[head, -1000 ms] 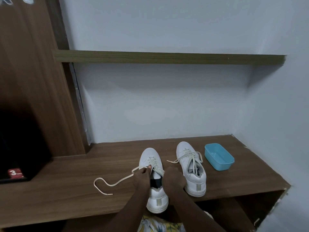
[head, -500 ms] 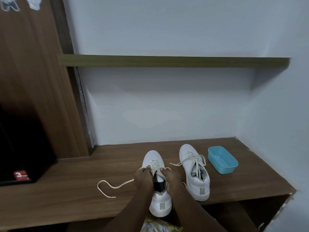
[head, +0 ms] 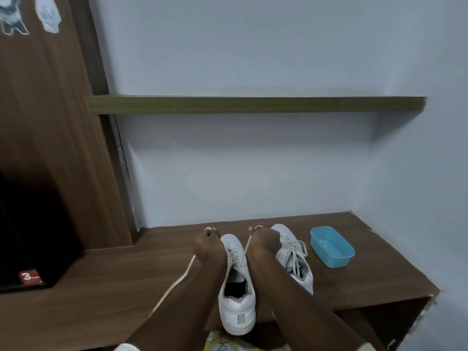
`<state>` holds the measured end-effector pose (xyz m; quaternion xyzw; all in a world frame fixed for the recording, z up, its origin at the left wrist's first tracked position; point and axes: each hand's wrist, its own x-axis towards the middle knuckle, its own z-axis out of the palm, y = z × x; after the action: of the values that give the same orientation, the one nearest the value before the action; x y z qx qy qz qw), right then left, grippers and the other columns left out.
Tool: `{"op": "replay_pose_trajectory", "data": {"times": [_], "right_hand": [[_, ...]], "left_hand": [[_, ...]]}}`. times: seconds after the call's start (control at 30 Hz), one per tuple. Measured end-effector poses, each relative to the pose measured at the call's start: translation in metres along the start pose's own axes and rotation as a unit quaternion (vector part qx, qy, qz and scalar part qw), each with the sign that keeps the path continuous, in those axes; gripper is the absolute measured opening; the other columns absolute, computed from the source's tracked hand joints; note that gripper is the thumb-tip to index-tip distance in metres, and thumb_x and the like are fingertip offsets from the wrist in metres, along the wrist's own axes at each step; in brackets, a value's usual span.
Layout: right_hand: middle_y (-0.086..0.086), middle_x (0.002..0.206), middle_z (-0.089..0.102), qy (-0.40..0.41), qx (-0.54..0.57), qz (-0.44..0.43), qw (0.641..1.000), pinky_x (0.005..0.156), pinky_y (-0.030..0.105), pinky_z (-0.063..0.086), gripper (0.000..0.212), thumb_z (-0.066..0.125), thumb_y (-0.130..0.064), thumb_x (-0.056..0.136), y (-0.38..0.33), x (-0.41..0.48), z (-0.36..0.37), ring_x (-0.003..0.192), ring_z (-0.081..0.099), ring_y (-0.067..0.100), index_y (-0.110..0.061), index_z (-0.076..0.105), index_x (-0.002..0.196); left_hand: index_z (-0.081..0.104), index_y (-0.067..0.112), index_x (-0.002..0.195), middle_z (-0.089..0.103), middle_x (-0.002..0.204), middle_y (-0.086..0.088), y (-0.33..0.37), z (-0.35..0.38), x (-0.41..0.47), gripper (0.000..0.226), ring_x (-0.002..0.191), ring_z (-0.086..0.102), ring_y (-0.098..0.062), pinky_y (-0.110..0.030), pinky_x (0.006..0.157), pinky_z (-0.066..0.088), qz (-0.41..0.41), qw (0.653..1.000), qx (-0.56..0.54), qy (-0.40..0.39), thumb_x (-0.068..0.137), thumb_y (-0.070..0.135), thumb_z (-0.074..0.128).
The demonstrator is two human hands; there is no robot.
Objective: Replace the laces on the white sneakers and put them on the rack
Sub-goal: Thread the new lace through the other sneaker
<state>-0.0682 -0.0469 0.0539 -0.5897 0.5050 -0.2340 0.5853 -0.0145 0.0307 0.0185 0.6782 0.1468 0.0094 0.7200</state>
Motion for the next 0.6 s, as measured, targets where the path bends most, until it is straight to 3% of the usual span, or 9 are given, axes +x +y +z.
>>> {"op": "replay_pose_trajectory", "data": {"times": [0.1,0.2,0.43,0.6], "right_hand": [[0.017,0.107,0.068,-0.021,0.017,-0.054,0.998,0.056,0.023,0.04,0.019,0.061,-0.013,0.09,-0.023,-0.007,-0.003,0.098,0.063,0.027,0.001,0.069,0.099],[0.016,0.086,0.073,-0.014,0.049,-0.101,0.994,0.06,0.024,0.046,0.011,0.067,-0.008,0.084,-0.053,-0.011,-0.005,0.077,0.067,0.025,0.001,0.073,0.082],[0.018,0.079,0.072,-0.034,0.059,-0.193,0.979,0.076,0.041,0.057,0.008,0.067,-0.002,0.08,-0.119,-0.023,-0.006,0.079,0.069,0.033,0.004,0.072,0.077],[0.013,0.087,0.073,-0.048,0.062,-0.268,0.96,0.065,0.027,0.047,0.01,0.064,-0.004,0.084,-0.163,-0.035,-0.008,0.078,0.065,0.025,-0.002,0.074,0.086]], "left_hand": [[0.068,0.0,0.071,0.067,0.075,-0.013,0.029,0.005,-0.005,0.029,0.07,0.058,-0.024,-0.027,0.067,0.041,0.029,0.999,0.025,-0.004,0.093,0.015,0.055],[0.07,-0.001,0.082,0.07,0.082,-0.011,0.061,0.01,-0.01,0.024,0.076,0.061,-0.02,-0.024,0.069,0.04,0.052,0.999,0.005,-0.005,0.094,0.013,0.054],[0.069,0.001,0.084,0.065,0.078,-0.009,0.134,0.021,-0.012,0.016,0.075,0.064,-0.022,-0.025,0.068,0.042,0.078,0.996,-0.044,-0.026,0.092,0.01,0.058],[0.055,0.013,0.064,0.064,0.073,-0.005,0.186,0.033,-0.018,0.029,0.075,0.065,-0.021,-0.024,0.068,0.042,0.124,0.988,-0.079,-0.054,0.092,0.008,0.057]]}}
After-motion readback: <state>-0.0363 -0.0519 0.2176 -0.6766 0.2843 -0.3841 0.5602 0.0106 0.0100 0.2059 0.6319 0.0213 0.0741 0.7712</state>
